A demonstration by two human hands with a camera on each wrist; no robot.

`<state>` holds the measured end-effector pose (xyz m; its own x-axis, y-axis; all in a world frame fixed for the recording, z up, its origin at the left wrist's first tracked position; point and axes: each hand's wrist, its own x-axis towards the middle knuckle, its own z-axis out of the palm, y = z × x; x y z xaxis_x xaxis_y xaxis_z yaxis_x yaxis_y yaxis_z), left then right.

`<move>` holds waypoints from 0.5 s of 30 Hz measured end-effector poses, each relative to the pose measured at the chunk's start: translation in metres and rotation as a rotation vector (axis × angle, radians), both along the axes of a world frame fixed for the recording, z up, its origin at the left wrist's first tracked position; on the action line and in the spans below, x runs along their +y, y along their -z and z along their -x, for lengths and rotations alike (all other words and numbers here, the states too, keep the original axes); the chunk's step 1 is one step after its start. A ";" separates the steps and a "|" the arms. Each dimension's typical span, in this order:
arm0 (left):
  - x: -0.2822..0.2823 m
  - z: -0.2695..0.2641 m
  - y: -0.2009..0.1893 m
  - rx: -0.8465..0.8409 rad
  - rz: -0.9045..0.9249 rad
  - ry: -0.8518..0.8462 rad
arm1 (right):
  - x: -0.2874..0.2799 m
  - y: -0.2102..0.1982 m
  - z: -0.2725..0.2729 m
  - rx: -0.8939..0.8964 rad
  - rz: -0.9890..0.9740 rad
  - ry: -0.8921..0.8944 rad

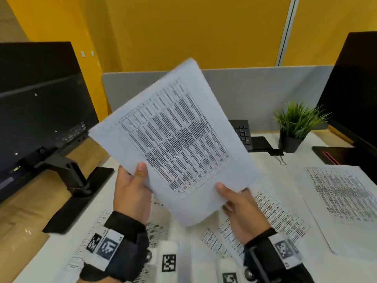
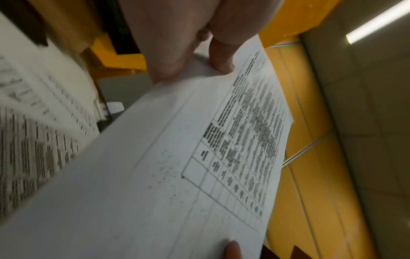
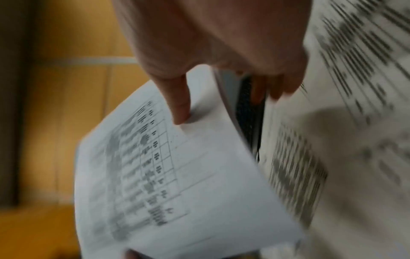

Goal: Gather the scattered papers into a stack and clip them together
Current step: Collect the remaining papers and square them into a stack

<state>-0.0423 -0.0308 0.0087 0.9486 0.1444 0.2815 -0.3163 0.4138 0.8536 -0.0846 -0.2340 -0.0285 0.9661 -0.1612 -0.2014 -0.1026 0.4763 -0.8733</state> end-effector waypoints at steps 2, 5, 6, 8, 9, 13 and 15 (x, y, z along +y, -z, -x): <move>-0.004 0.004 0.005 0.026 -0.053 -0.011 | -0.002 -0.004 0.000 -0.099 -0.194 -0.007; 0.014 0.004 0.008 0.030 -0.031 -0.024 | -0.015 -0.019 0.000 -0.256 0.010 0.193; 0.026 0.002 0.006 0.017 -0.041 -0.044 | -0.023 -0.024 0.000 -0.299 0.138 0.240; 0.047 0.001 -0.002 -0.003 -0.113 -0.069 | -0.038 -0.034 0.004 -0.363 0.297 0.259; 0.053 0.001 -0.005 -0.015 -0.158 -0.047 | -0.045 -0.038 0.006 -0.387 0.328 0.249; 0.047 0.005 0.010 -0.001 -0.403 0.044 | -0.054 -0.040 0.011 -0.388 0.381 0.154; 0.037 0.013 0.024 0.021 -0.472 0.051 | -0.048 -0.031 0.016 -0.337 0.358 0.134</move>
<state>-0.0552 0.0061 -0.0153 0.9574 -0.0416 0.2857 -0.2862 -0.0061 0.9582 -0.1010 -0.2822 0.0028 0.9341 -0.2899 0.2083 0.2542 0.1307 -0.9583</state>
